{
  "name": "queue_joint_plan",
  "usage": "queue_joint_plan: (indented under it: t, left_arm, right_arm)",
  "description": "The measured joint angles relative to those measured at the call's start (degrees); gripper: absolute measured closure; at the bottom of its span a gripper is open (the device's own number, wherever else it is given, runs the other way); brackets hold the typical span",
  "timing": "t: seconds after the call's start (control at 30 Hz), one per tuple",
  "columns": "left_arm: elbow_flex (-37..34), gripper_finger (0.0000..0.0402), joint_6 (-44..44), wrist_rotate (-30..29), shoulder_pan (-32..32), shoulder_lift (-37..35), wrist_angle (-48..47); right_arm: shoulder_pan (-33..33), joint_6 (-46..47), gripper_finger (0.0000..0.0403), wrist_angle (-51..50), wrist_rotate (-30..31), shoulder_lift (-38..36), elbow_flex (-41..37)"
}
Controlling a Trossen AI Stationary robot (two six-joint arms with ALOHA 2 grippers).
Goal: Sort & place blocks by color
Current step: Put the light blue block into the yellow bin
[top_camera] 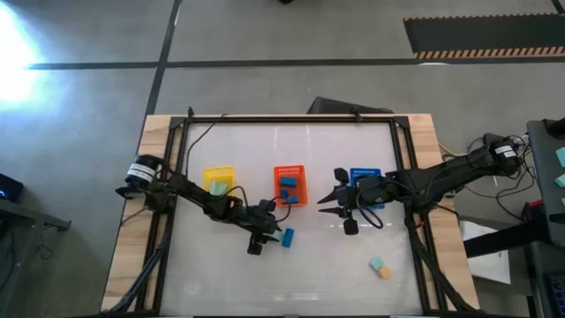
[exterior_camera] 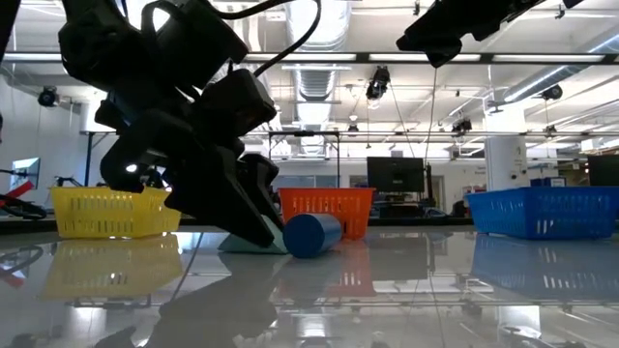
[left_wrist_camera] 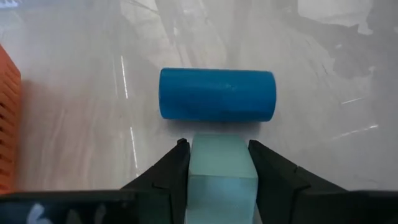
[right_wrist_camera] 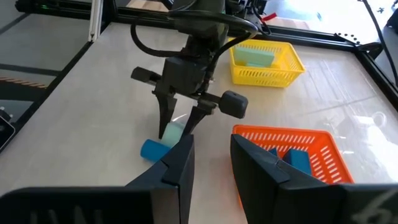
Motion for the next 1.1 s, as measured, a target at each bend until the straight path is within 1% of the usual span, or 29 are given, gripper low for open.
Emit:
queue_joint_plan:
  t: [0.13,0.23,0.37,0.43,0.47,0.53,0.6,0.7,0.77,0.83,0.9,1.1]
  left_arm:
    - [0.02,0.0283,-0.72,0.00,-0.04,-1.43,-0.39]
    - [0.08,0.0283,-0.72,0.00,-0.04,-4.61,-5.10]
    - [0.24,0.0283,-0.70,-0.03,-0.03,-11.57,-12.59]
    - [-0.04,0.0283,-0.68,-1.46,0.00,-16.28,-17.84]
    - [-0.08,0.0283,-0.71,-3.13,0.00,-18.58,-21.10]
    - [-0.08,0.0283,-1.20,-8.38,-0.04,-23.30,-27.66]
    - [-0.08,0.0283,-3.72,-16.48,0.13,-27.79,-35.08]
    - [-0.08,0.0275,-11.10,-28.14,1.32,-33.53,-47.75]
    - [-0.16,0.0272,-17.48,-33.00,2.89,-36.51,-55.40]
    - [-1.00,0.0271,-23.31,-35.31,4.67,-38.95,-62.03]
    - [-2.32,0.0270,-27.00,-35.97,6.54,-40.52,-65.27]
    - [-7.73,0.0268,-30.79,-36.00,12.28,-42.29,-64.19]
  right_arm:
    - [0.00,0.04,0.0310,0.04,0.00,0.00,-0.02]
    - [0.00,0.07,0.0310,0.05,0.02,0.00,-0.02]
    - [0.00,0.13,0.0310,0.02,0.02,0.00,-0.04]
    - [0.00,0.13,0.0310,0.02,0.04,0.00,-0.04]
    - [0.01,0.13,0.0310,0.03,0.08,0.00,-0.04]
    - [0.01,0.15,0.0310,0.02,0.10,0.01,-0.04]
    - [0.00,0.16,0.0310,0.06,0.11,0.00,-0.04]
    - [0.00,0.17,0.0310,0.04,0.11,0.00,-0.10]
    - [0.00,0.17,0.0310,0.02,0.11,0.00,-0.19]
    - [0.00,0.17,0.0310,0.06,0.13,0.00,-0.27]
    - [0.00,0.17,0.0310,0.04,0.13,0.00,-0.37]
    - [0.00,0.32,0.0310,0.06,0.13,0.00,-0.75]
